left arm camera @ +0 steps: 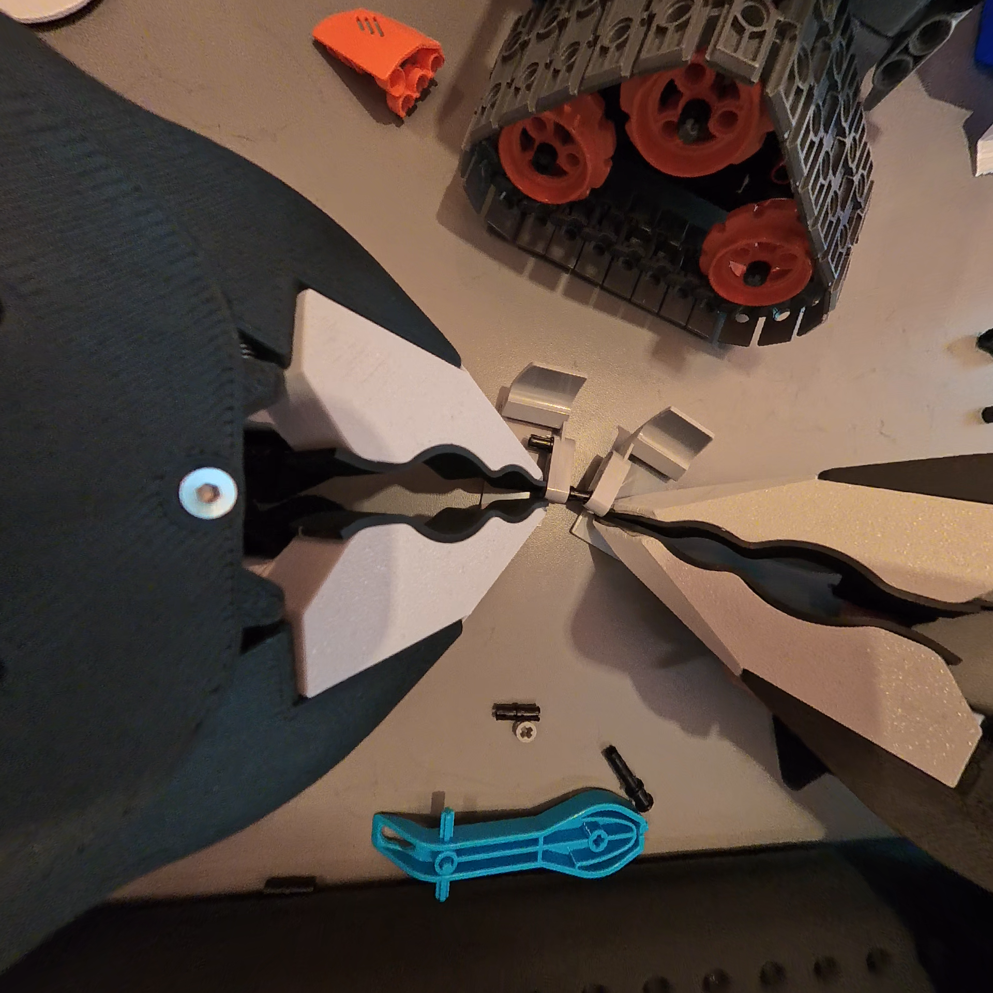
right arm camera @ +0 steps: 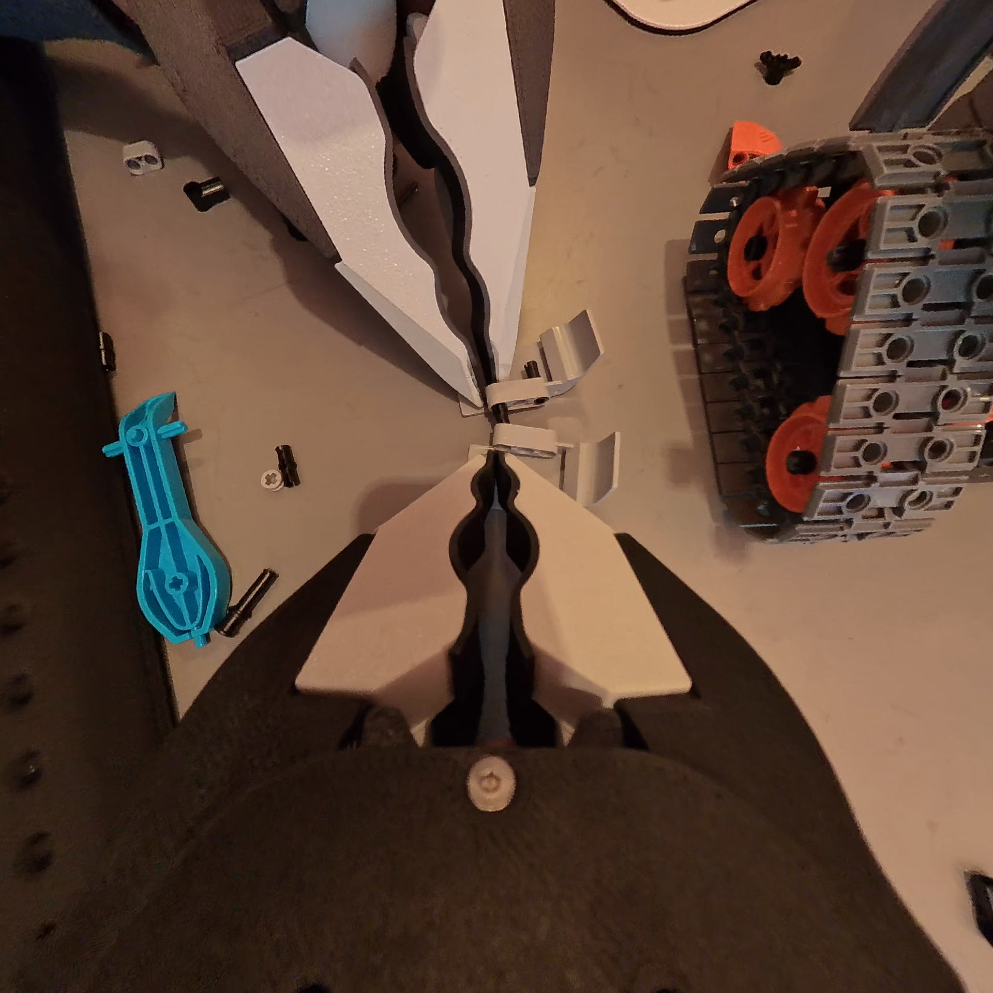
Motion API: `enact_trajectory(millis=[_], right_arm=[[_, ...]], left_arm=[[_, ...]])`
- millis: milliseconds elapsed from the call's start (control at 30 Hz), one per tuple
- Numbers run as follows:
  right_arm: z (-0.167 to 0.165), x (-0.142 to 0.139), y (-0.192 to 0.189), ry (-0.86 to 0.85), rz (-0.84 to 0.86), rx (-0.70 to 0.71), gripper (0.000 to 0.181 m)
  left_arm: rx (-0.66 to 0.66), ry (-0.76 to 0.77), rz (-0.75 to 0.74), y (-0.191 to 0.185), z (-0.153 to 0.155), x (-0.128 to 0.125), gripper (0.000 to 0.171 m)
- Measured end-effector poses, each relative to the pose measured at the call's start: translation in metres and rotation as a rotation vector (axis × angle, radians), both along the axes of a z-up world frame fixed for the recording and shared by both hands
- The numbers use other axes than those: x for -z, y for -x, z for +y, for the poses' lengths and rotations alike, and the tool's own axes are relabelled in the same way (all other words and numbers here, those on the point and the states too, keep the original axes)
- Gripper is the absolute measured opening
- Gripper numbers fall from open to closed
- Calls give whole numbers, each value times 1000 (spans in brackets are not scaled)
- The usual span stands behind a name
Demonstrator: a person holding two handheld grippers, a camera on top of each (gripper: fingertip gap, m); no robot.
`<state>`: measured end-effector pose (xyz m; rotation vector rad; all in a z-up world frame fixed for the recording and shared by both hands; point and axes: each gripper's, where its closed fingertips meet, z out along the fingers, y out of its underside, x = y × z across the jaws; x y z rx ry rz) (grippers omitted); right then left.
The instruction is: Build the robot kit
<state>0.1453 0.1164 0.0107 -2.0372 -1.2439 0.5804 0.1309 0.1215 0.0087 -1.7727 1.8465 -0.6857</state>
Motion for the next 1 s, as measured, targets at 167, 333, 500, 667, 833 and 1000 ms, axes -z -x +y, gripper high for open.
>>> enact_trajectory(millis=[167,333,500,667,833,1000], right_arm=[[3,0,-1,7,4,-48,0],[5,0,-1,29,13,-142,0],[4,0,-2,36,12,-257,0],[4,0,-2,45,13,-344,0],[4,0,-3,54,17,-334,0],[2,-1,-5,38,10,-257,9]], left_arm=[[30,8,3,0,0,0,0],[74,27,10,0,1,0,0],[156,50,16,0,0,0,0],[239,96,25,1,0,0,0],[257,108,26,-1,0,0,0],[241,91,17,0,-2,0,0]])
